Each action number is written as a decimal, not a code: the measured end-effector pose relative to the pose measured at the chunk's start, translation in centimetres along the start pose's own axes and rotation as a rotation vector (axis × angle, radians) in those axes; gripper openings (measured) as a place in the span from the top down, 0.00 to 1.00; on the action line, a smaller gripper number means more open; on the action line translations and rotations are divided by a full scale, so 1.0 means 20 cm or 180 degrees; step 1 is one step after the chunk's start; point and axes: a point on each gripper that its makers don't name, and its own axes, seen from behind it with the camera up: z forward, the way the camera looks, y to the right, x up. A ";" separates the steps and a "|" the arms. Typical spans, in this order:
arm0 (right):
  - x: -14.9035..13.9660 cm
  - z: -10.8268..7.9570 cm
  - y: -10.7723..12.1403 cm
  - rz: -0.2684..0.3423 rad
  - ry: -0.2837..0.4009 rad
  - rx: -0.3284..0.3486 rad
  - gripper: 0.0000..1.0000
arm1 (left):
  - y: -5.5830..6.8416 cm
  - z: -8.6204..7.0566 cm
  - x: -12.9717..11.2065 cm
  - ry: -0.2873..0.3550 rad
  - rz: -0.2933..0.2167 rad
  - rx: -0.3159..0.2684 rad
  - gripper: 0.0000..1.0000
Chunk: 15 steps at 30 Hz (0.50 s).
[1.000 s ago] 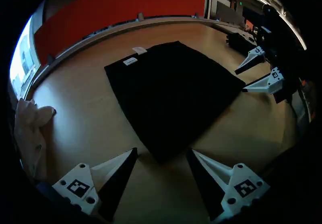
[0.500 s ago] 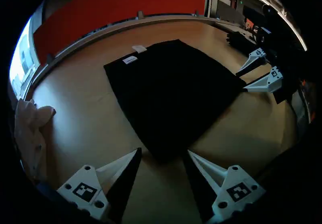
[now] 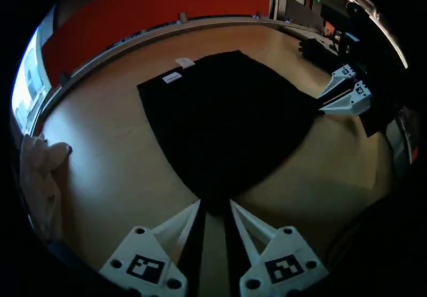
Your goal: Fold towel
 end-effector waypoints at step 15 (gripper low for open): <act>0.05 -0.04 0.00 0.0005 0.0079 -0.0059 0.85 | 0.00 -0.07 0.07 0.0103 -0.0108 0.0057 0.90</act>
